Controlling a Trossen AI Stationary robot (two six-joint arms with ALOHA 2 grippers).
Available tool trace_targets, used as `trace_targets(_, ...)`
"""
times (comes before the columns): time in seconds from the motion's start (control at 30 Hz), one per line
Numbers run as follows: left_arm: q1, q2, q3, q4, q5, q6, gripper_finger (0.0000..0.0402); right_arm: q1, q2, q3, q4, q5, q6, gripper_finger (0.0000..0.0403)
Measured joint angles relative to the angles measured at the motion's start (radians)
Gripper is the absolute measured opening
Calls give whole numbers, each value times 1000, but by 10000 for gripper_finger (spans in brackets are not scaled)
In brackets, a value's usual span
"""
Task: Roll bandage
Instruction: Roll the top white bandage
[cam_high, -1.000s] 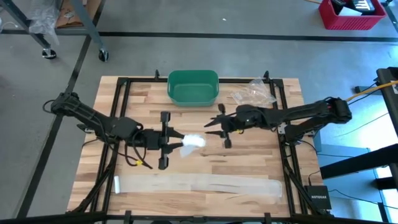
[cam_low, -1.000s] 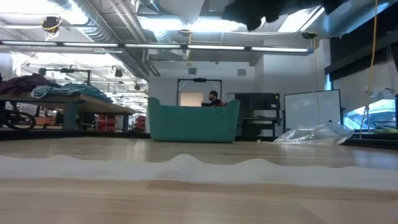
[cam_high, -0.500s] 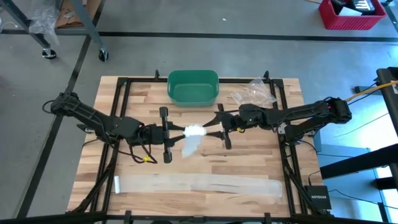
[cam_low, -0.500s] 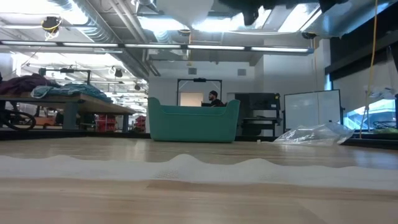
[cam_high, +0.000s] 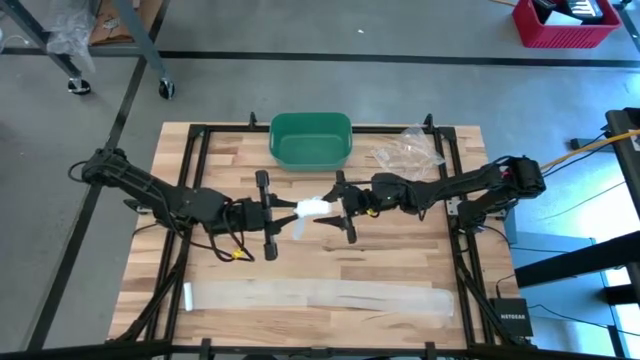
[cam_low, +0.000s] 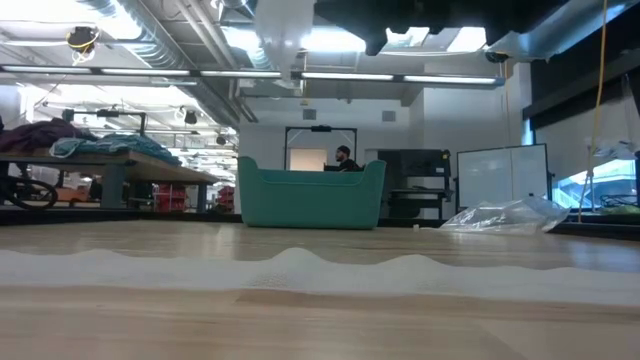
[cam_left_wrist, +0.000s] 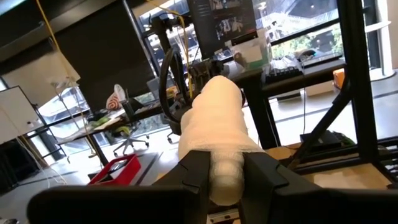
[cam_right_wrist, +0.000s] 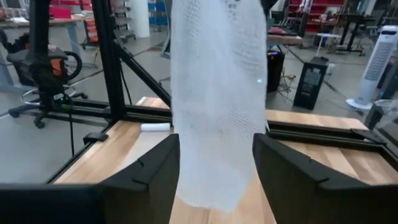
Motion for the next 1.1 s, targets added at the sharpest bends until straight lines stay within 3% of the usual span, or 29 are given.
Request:
trace_targets(0.17, -1, 0, 0, -14, 0, 5, 54, 1, 6, 1, 32, -1, 1, 206)
trace_targets(0.43, -2, 0, 0, -12, 0, 5, 54, 0, -38, 0, -114, 131, -48, 206)
trace_targets(0.7, -2, 0, 0, -7, 1, 5, 54, 10, -19, 1, 66, -46, 5, 206)
trace_targets(0.97, 0, 0, 0, -8, 1, 9, 54, 23, 81, 1, 265, -46, -5, 206)
trace_targets(1.1, 0, 1, 0, -8, 13, 6, 54, 19, 104, 1, 329, -53, -5, 187)
